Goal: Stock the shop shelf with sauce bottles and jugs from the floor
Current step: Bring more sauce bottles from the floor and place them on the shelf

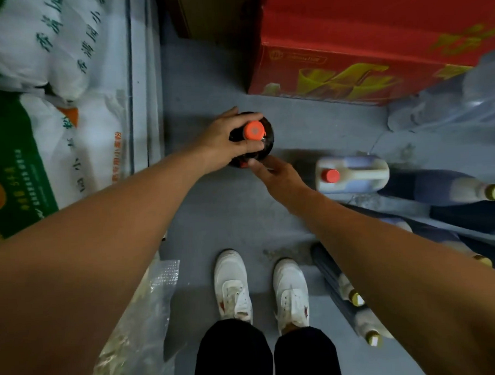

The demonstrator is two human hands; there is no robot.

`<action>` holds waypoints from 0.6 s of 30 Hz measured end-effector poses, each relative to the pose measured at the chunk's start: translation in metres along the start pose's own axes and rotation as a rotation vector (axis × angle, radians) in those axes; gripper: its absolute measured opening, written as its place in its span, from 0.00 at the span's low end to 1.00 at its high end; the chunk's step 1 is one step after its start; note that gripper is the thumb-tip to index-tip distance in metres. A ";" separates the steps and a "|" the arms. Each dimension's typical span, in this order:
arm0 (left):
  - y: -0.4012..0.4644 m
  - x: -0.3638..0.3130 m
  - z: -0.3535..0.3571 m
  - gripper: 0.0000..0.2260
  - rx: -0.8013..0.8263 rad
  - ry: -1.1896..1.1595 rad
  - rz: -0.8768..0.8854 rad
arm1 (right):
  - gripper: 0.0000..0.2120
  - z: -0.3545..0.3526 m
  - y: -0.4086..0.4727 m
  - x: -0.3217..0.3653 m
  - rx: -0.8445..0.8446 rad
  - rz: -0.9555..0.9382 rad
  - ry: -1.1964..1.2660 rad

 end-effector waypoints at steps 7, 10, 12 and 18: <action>0.002 0.005 -0.002 0.26 -0.060 -0.057 0.062 | 0.23 0.008 0.004 0.002 0.074 -0.021 0.109; 0.002 0.005 -0.003 0.25 -0.080 -0.086 0.067 | 0.23 0.007 0.005 0.005 0.050 -0.036 0.129; 0.000 0.004 -0.002 0.24 -0.091 -0.114 0.069 | 0.23 0.004 0.003 0.008 0.025 -0.049 0.159; -0.015 0.000 -0.008 0.17 -0.233 -0.188 0.001 | 0.24 -0.007 -0.008 0.016 -0.027 -0.032 0.199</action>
Point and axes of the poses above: each hand's wrist, its own y-axis towards the middle knuckle, its own z-axis out of the palm, x = y × z, the point moved 6 cm from there along y, towards the middle knuckle, and after that the axes turned 11 degrees about -y, right-handed, at the moved point
